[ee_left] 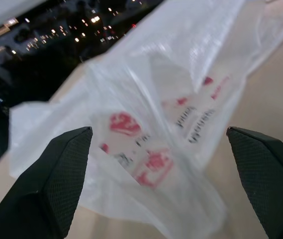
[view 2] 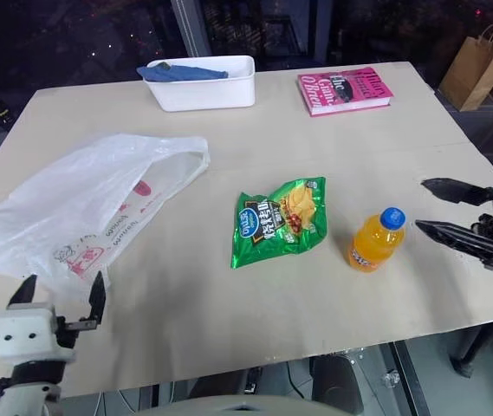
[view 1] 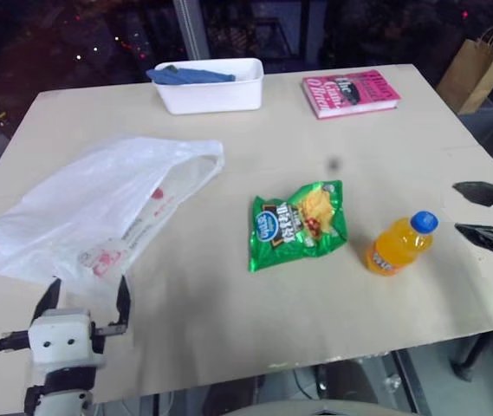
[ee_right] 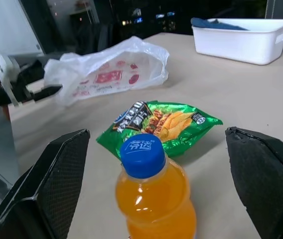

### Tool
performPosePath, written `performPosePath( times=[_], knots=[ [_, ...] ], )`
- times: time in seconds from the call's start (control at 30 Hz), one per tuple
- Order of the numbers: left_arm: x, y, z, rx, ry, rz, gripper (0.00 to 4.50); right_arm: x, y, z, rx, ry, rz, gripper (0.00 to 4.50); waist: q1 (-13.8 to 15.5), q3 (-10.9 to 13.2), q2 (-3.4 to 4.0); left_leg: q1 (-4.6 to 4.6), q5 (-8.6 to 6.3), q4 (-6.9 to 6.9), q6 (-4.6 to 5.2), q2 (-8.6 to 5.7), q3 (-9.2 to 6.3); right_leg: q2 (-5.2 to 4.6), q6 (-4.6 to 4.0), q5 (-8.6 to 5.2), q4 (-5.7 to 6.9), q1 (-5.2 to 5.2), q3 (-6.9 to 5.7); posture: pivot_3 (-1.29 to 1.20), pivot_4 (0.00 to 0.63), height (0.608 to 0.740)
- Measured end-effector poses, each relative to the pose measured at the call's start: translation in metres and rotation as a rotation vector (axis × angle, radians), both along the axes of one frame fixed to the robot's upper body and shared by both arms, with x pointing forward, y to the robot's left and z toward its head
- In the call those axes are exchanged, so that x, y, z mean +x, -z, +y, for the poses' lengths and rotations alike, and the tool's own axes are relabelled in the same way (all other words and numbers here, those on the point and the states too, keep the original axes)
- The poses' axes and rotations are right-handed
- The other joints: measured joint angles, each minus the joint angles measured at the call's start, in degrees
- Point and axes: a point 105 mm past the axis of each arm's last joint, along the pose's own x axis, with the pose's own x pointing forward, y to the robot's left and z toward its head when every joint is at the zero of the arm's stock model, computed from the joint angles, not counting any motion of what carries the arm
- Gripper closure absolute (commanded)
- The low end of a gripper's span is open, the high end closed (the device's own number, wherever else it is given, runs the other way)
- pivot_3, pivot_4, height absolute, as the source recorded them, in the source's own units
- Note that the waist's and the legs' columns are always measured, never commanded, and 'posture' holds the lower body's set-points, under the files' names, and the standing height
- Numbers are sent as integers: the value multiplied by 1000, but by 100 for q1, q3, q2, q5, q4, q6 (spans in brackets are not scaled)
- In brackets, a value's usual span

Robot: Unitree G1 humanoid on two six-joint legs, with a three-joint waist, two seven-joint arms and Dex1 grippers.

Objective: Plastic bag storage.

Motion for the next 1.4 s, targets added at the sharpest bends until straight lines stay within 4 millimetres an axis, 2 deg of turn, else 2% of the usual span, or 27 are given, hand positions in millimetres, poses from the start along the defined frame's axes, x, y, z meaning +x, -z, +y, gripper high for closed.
performPosePath(
  times=[0.13, 0.43, 0.53, 0.7, 0.77, 0.8, 1.0, 1.17, 1.3, 1.33, 1.4],
  knots=[
    [2, 6, -1, -9, 4, 14, 0, -7, -8, 5, 8, -31, -18, 77, 42, 0, 0, 1, 0, 1, 0, 3, -1, 4, 0, -1, 1, 1, -2, 0, 150, 740],
    [12, 3, -5, -16, 19, -7, 0, -12, -14, 10, 10, -59, -45, 77, 60, -1, -1, 0, 0, 3, 0, 1, -1, 4, 1, 0, 1, 2, -2, 0, 150, 740],
    [14, 4, -4, -29, 15, -15, 784, -14, -14, 12, 4, -70, -48, 0, 61, -1, 0, 1, 0, 4, 0, 1, 0, 3, 1, 0, 1, 2, -1, 0, 150, 740],
    [17, 3, -7, -73, 29, -41, 3137, -16, -15, 16, -9, -88, -56, 0, 60, -1, 0, 1, 0, 4, 0, 1, 1, 3, 1, 0, 2, 2, -1, 0, 150, 740],
    [17, 3, -7, -74, 28, -40, 4230, -16, -15, 16, -9, -88, -56, 0, 62, -1, 0, 1, 0, 4, 0, 1, 0, 3, 1, 0, 1, 2, -1, 0, 150, 740],
    [17, 4, -7, -76, 28, -39, 4411, -16, -15, 16, -9, -88, -58, 0, 62, -1, 0, 1, 0, 4, 0, 1, 1, 3, 1, 0, 2, 2, -1, 0, 150, 740],
    [20, 2, -9, -80, 30, -51, 4411, -14, -19, 18, -10, -87, -74, 0, 63, -1, 0, 1, 0, 4, 0, 1, 0, 3, 1, 0, 2, 2, -2, 0, 150, 740],
    [46, -17, -10, -81, 41, -144, 4411, -1, -8, 20, -23, -12, -41, 0, 79, -3, 0, 2, 2, 8, -2, -3, -6, 3, 0, 1, 10, 2, -7, 0, 150, 740],
    [98, -46, -23, -95, 118, -259, 4411, 10, 7, 19, -105, 85, 10, 0, 111, -11, 4, 2, 6, 14, -7, -10, -10, 2, -1, 4, 16, 4, -14, 0, 150, 740],
    [118, -56, -36, -109, 179, -290, 4411, 17, 16, 16, -169, 148, 11, 0, 109, -18, -2, 4, 7, 16, -10, -12, -11, 1, 2, 6, 17, 4, -10, 0, 150, 740],
    [140, -69, -58, -126, 277, -320, 4411, 20, 26, 15, -207, 175, 31, 0, 88, -19, -1, 2, 20, 15, -32, -20, -7, -5, 9, 10, 16, 2, -4, 0, 150, 740]
  ],
)
